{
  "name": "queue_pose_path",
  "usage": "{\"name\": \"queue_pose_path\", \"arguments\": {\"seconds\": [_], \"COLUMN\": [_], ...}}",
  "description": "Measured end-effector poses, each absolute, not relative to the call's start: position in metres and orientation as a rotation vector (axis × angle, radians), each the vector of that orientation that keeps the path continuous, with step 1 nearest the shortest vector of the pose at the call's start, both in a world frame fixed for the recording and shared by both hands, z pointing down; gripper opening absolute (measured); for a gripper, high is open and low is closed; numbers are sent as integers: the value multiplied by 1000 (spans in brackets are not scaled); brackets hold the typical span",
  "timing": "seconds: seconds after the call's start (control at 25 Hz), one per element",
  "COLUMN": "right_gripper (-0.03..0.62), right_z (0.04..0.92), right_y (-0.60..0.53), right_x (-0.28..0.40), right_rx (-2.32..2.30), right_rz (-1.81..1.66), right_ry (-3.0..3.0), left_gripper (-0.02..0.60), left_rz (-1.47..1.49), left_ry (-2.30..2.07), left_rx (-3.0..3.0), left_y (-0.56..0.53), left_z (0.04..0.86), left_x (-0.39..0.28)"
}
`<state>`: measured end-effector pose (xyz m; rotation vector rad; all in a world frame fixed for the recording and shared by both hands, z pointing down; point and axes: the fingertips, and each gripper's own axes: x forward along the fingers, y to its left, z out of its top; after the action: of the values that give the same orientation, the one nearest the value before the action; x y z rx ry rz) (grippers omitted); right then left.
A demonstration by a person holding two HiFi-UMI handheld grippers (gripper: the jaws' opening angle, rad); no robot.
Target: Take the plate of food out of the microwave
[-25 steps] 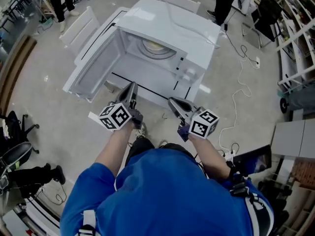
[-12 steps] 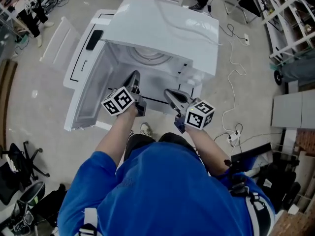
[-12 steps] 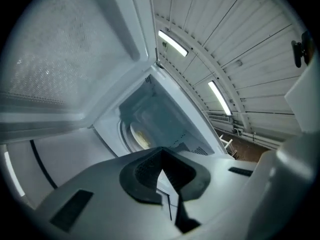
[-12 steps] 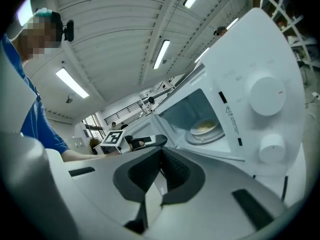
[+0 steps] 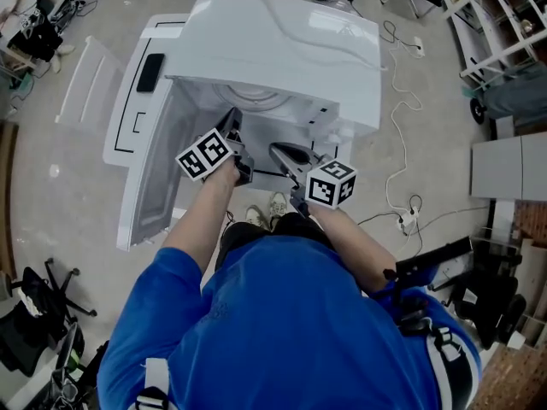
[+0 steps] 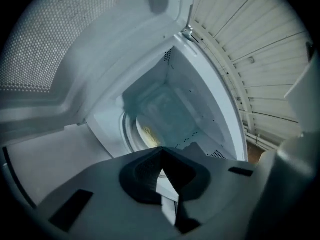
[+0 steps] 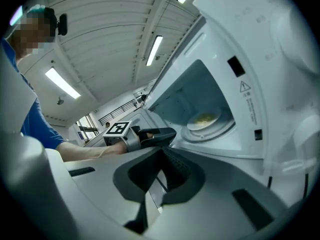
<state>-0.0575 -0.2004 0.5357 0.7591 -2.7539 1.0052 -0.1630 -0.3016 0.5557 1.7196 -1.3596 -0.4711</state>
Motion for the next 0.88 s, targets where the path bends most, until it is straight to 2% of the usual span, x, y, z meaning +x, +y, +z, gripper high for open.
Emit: {"name": "queue_pose_path", "arguments": {"seconds": [0.52,0.68,0.88], "right_gripper": [-3,-3,-3], "right_z": [539,537,531], "right_y": [-216,-217,-218], "right_x": [-47,-45,-41], "right_rx": [792,794,803], "right_rz": [1032,1020,1001], "right_ry": [-2738,-2744,-2754], "left_gripper": [12,105,117], "left_rz": [-488,-482,-497], "left_ry": [-1326,-1294,-1291], "left_rx": [1541,1486,1410], "left_y": [-342,-351,-357], "left_z": [575,578,586], "left_x": [-165,-157,-154]}}
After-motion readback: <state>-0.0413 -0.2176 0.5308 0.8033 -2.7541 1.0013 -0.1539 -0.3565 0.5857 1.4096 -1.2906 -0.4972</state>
